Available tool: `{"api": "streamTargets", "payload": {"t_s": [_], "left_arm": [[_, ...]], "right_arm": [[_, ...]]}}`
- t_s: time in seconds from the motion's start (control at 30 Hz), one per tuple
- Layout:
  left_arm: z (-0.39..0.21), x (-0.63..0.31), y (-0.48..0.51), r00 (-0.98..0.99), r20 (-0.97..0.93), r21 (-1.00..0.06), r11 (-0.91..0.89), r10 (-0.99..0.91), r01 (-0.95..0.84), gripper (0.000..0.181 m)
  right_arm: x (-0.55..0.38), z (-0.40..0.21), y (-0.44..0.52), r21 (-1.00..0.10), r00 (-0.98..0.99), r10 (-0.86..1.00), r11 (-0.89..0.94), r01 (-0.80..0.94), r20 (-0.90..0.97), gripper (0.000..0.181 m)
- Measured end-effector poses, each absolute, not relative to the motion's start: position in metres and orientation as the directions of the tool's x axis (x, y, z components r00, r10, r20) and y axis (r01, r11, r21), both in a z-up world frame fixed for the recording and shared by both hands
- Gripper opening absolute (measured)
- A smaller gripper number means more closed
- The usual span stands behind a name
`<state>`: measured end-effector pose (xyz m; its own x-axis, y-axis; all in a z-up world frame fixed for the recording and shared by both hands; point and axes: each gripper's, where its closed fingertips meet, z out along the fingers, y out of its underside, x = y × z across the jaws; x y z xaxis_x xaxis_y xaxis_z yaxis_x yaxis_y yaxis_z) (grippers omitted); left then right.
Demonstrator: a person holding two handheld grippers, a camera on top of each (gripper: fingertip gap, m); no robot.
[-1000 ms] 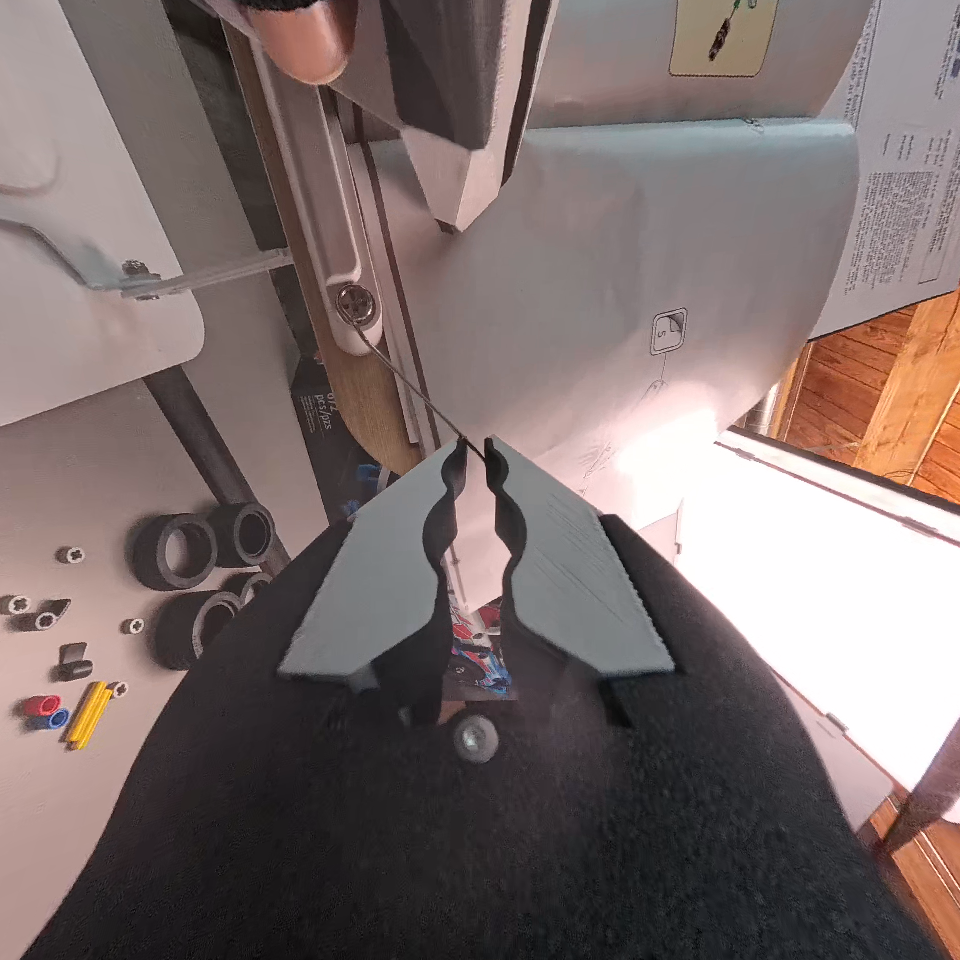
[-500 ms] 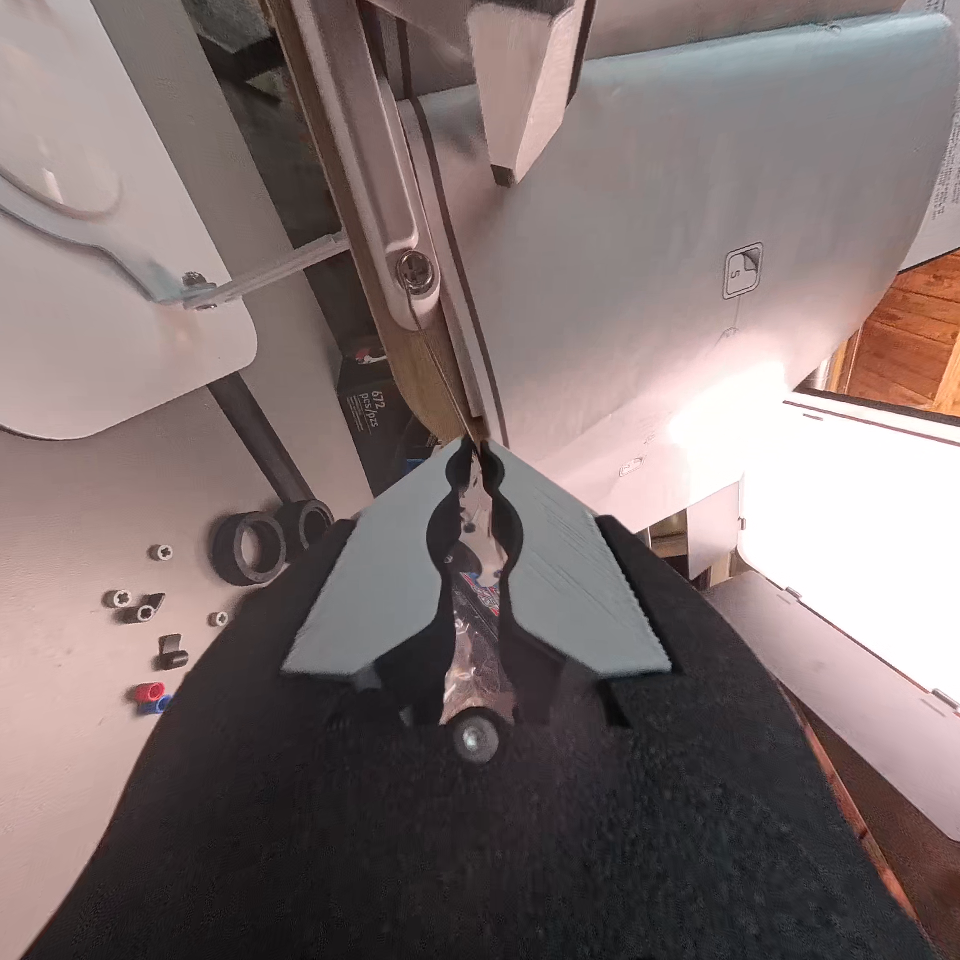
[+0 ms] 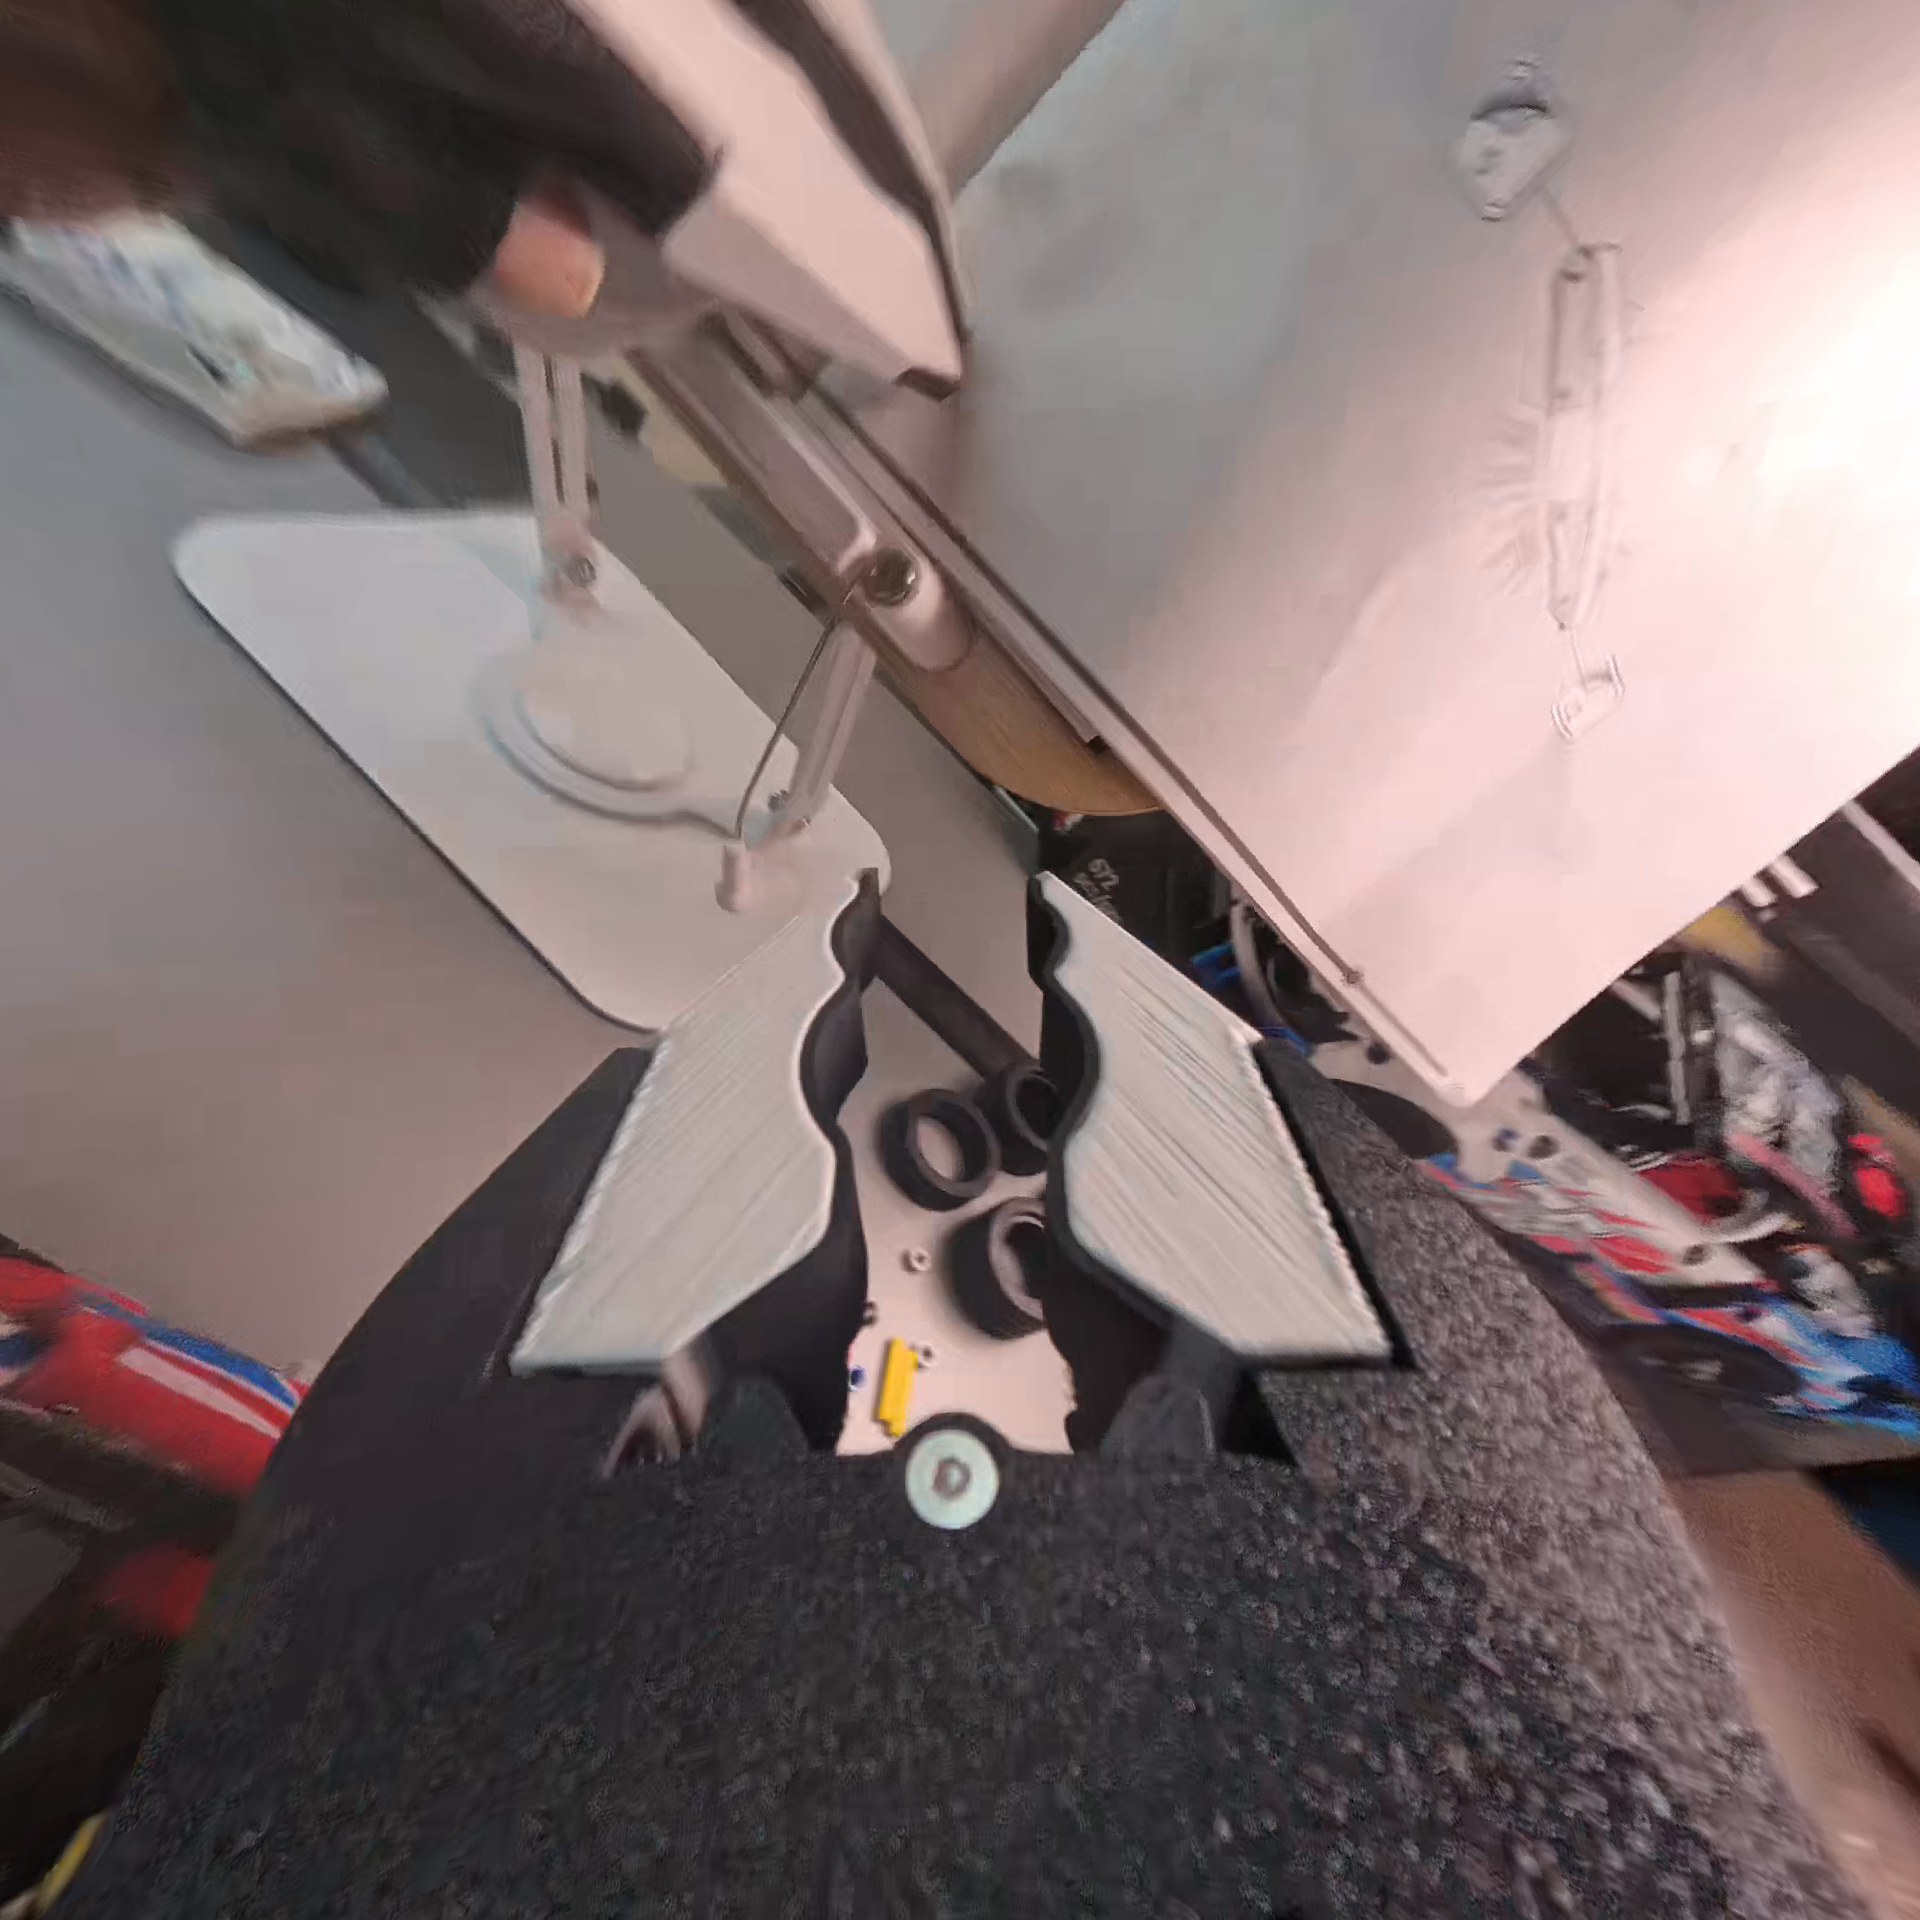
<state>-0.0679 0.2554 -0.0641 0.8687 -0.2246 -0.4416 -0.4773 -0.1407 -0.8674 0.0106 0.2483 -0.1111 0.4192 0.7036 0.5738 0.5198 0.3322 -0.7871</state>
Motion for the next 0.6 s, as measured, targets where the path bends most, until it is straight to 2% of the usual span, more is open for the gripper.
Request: {"api": "streamTargets", "payload": {"t_s": [0.1,0.2,0.27,0.3,0.33,0.43,0.57,0.6], "left_arm": [[-0.064,-0.068,0.255,0.869,-0.441,-0.868,-0.141,-0.226,-0.477,0.003],[-0.064,-0.068,0.255,0.871,-0.437,-0.870,-0.143,-0.224,-0.473,0.003],[-0.064,-0.068,0.255,0.872,-0.436,-0.870,-0.144,-0.221,-0.472,0.003],[-0.064,-0.068,0.255,0.872,-0.437,-0.869,-0.145,-0.221,-0.473,0.003],[-0.064,-0.068,0.255,0.871,-0.438,-0.869,-0.146,-0.221,-0.474,0.003],[-0.064,-0.068,0.255,0.870,-0.439,-0.867,-0.148,-0.225,-0.476,0.003],[-0.064,-0.068,0.255,0.869,-0.439,-0.867,-0.146,-0.229,-0.477,0.003],[-0.064,-0.068,0.255,0.869,-0.439,-0.867,-0.145,-0.229,-0.477,0.003]], "right_arm": [[0.022,-0.080,0.260,-0.962,0.521,0.821,0.116,0.249,0.234,0.056],[0.031,-0.064,0.298,-0.993,0.567,0.824,-0.070,0.092,-0.005,0.095],[0.024,-0.062,0.316,-0.987,0.557,0.825,-0.152,0.052,-0.098,0.108],[0.018,-0.062,0.321,-0.985,0.555,0.825,-0.167,0.053,-0.110,0.109],[0.012,-0.062,0.323,-0.985,0.554,0.826,-0.162,0.063,-0.101,0.107],[-0.002,-0.056,0.317,-0.993,0.552,0.833,-0.094,0.072,-0.039,0.069],[-0.006,-0.049,0.303,-0.994,0.586,0.806,0.027,0.110,0.087,0.036],[-0.005,-0.047,0.300,-0.992,0.593,0.797,0.052,0.118,0.113,0.023]]}}
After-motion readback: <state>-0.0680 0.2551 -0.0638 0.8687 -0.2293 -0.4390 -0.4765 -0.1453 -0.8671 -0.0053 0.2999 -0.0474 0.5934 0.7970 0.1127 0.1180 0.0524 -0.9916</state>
